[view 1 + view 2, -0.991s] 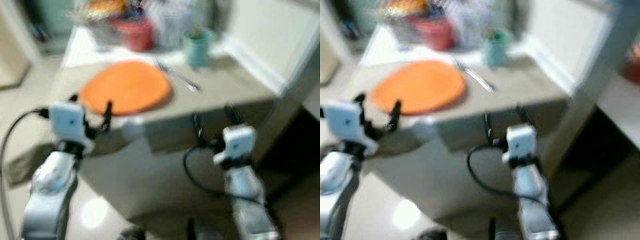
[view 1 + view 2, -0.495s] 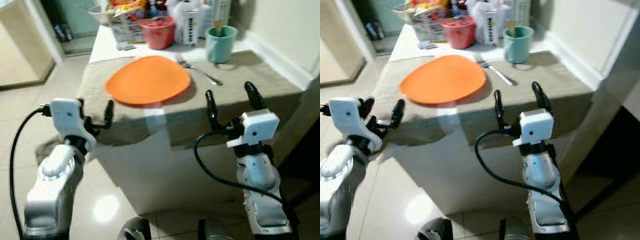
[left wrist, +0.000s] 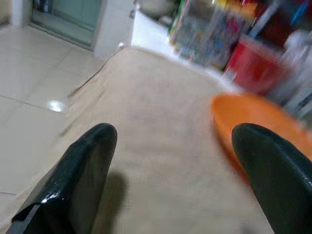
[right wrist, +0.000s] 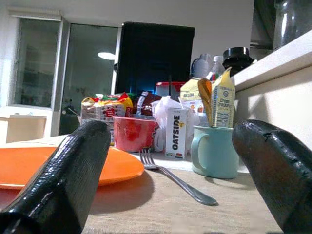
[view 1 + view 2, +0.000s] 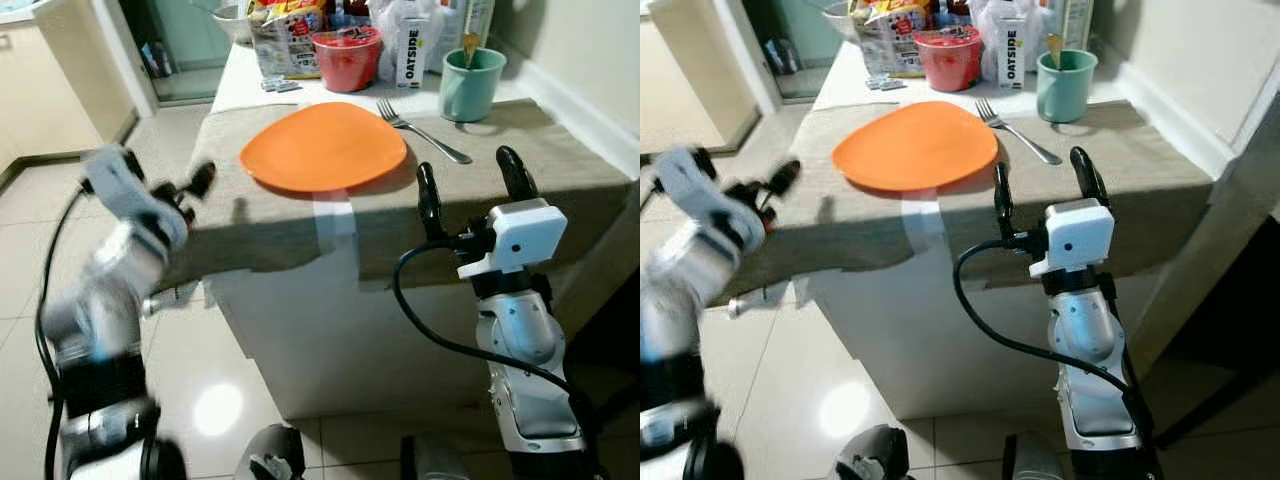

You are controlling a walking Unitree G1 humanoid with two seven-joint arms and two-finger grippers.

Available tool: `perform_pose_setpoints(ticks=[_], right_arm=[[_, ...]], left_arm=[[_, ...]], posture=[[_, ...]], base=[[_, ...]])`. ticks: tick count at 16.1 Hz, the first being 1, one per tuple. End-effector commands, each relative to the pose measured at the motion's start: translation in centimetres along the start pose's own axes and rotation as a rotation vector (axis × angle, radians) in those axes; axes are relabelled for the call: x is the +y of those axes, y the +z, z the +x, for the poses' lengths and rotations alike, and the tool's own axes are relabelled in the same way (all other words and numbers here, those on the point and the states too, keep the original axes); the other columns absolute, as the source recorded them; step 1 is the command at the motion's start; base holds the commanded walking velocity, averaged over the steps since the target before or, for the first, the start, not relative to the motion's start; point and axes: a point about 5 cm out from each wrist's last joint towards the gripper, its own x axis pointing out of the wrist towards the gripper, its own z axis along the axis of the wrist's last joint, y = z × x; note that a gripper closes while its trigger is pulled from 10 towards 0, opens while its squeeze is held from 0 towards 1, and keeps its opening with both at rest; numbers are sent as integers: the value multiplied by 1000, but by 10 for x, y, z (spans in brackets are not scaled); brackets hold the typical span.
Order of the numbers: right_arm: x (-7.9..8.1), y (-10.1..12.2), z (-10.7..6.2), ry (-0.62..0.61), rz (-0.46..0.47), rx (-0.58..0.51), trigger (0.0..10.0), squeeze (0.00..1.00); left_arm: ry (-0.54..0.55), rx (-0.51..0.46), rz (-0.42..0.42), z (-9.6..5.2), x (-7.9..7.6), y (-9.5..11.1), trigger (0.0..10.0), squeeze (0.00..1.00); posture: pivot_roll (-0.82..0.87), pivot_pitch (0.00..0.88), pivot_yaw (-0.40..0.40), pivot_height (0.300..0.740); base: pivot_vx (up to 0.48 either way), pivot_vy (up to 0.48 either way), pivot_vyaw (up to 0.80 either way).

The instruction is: Setting the table

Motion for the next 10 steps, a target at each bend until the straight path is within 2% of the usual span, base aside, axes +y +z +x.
perform_pose_setpoints(ticks=[1, 2, 4, 10], right_arm=[[3, 2, 0, 4, 11, 2, 10000, 0], [3, 1, 0, 6, 10, 3, 10000, 0], [3, 0, 0, 7, 8, 8, 10000, 0], [4, -1, -2, 18, 3, 15, 10000, 0]], left_arm=[[-29, 21, -75, 7, -10, 4, 10000, 0], [-40, 21, -121, 10, -15, 7, 10000, 0], [-57, 22, -157, 16, -22, 14, 10000, 0], [-32, 90, -197, 23, -24, 9, 10000, 0]], posture=[[-113, 0, 115, 666], [-117, 0, 115, 666], [-117, 0, 112, 666], [-122, 0, 109, 666]], base=[[0, 0, 0], [0, 0, 0], [0, 0, 0], [0, 0, 0]])
